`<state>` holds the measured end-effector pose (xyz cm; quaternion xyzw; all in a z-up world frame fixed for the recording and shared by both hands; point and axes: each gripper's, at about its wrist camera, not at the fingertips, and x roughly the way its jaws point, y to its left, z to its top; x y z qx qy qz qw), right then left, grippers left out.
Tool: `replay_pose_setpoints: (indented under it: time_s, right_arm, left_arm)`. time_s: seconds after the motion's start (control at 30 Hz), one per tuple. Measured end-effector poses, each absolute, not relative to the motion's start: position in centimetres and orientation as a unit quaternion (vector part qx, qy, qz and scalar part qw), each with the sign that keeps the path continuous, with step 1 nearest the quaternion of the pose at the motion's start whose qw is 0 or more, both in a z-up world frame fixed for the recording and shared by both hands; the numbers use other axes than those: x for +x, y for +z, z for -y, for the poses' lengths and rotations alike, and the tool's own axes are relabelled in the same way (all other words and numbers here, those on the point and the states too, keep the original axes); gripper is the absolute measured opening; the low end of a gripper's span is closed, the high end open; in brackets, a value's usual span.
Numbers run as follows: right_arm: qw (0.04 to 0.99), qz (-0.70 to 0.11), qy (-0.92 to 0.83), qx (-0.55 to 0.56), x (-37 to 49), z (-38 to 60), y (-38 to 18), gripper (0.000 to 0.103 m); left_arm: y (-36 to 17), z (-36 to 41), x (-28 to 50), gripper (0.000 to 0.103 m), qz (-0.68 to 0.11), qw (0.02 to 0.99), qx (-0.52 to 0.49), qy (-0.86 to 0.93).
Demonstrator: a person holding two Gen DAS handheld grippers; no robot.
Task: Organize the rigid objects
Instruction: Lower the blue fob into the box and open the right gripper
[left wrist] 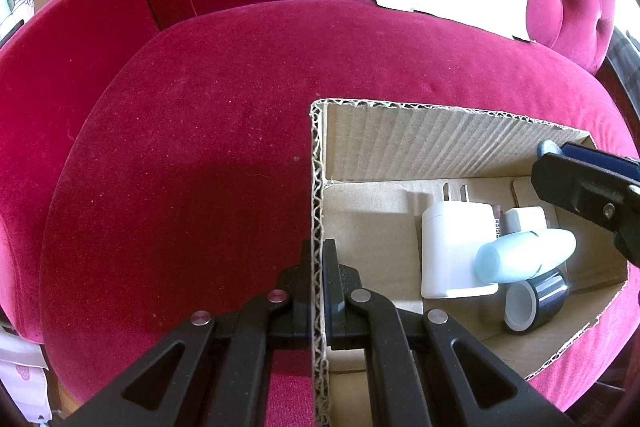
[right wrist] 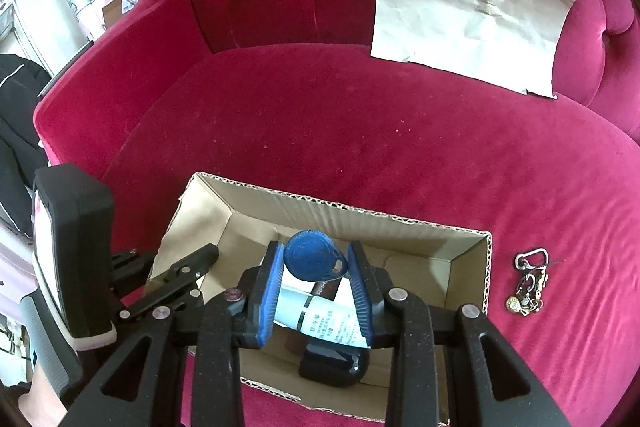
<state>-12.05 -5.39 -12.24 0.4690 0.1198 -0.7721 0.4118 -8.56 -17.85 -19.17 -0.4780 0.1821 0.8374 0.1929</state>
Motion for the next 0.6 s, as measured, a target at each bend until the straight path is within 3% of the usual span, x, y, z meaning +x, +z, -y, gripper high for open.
replay_pose_setpoints:
  time_s: [0.13,0.17,0.23,0.3,0.37,0.6]
  right_arm:
    - [0.407,-0.125,-0.778,0.461,-12.09,5.18,-12.38,0.070]
    - [0.406,-0.125,-0.780,0.460,-12.18,5.11,-12.39,0.075]
    - [0.402,-0.122,-0.784,0.457,-12.31,4.94,-12.29,0.091]
    - [0.398,-0.120,-0.789,0.452,-12.40,4.75,-12.16,0.099]
    - [0.396,-0.120,-0.791,0.451,-12.55,4.66,-12.11,0.103]
    - [0.395,-0.122,-0.790,0.453,-12.85,4.47,-12.25,0.103]
  left_arm:
    - [-19.16,17.84,-8.43,0.003,-0.183,0.193,-0.478,0.837]
    - [-19.22,17.54,-8.59,0.003,-0.224,0.251,-0.458,0.823]
    - [-19.20,17.56,-8.50,0.003,-0.224,0.251,-0.458,0.823]
    - [-19.18,17.61,-8.45,0.003,-0.225,0.251,-0.458,0.823]
    - [-19.20,17.56,-8.53,0.003,-0.226,0.254,-0.457,0.822]
    - [-19.16,17.49,-8.42,0.003,-0.229,0.256,-0.456,0.821]
